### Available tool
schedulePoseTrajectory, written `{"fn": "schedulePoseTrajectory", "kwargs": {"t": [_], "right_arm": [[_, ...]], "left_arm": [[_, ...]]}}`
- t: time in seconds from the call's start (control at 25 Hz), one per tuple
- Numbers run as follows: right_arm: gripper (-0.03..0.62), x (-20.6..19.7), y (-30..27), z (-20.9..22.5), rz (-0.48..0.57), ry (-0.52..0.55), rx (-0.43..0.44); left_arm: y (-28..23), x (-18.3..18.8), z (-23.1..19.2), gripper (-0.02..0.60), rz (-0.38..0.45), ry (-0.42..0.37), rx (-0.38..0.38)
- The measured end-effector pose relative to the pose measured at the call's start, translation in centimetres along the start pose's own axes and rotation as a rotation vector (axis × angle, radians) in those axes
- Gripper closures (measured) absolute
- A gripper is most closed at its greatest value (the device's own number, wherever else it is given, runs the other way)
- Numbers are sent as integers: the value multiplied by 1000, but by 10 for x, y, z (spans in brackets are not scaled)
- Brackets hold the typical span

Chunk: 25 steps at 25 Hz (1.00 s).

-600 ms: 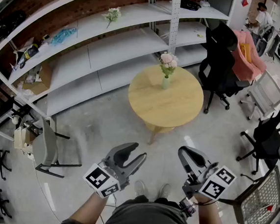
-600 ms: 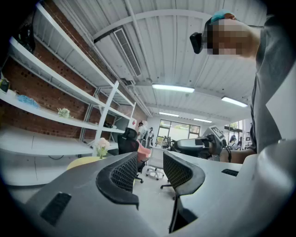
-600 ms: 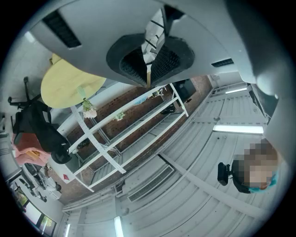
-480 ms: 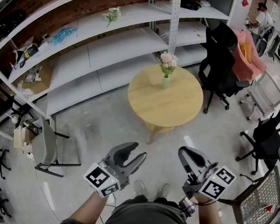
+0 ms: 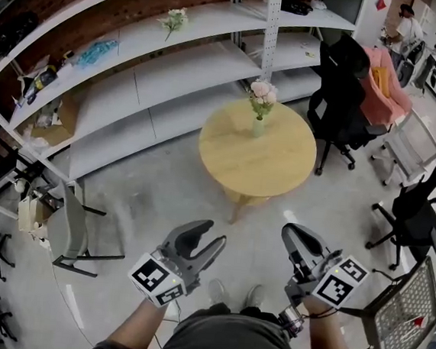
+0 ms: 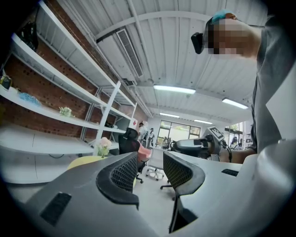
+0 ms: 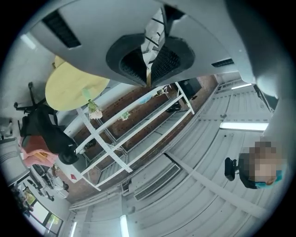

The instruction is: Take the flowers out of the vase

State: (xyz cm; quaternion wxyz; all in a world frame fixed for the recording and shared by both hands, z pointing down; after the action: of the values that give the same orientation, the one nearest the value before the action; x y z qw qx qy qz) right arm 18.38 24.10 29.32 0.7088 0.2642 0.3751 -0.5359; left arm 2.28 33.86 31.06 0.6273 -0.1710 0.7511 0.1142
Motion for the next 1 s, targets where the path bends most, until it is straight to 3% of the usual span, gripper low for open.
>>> {"fn": "schedulePoseTrajectory", "kwargs": {"t": [0.48, 0.68, 1.0], "right_arm": [[562, -11, -24, -17, 26, 14, -35], [562, -1, -30, 5, 44, -4, -50], [562, 31, -62, 69, 29, -26, -19]], "left_arm": [[17, 3, -32, 413, 5, -11, -25], [2, 6, -47, 414, 2, -17, -10], [-63, 7, -79, 422, -23, -20, 22]]}}
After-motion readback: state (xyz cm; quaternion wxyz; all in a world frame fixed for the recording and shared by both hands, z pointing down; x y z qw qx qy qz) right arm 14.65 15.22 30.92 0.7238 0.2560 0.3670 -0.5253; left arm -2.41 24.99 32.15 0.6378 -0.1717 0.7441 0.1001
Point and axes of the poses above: the fingertips, and each gripper's own axes: y backward along the fingers, z to its right, x out of its top, the point moved 3 cm from there along y, backward along the fingers, and after that the axes turned 2 degrees about -y, right-handed, at the moved point
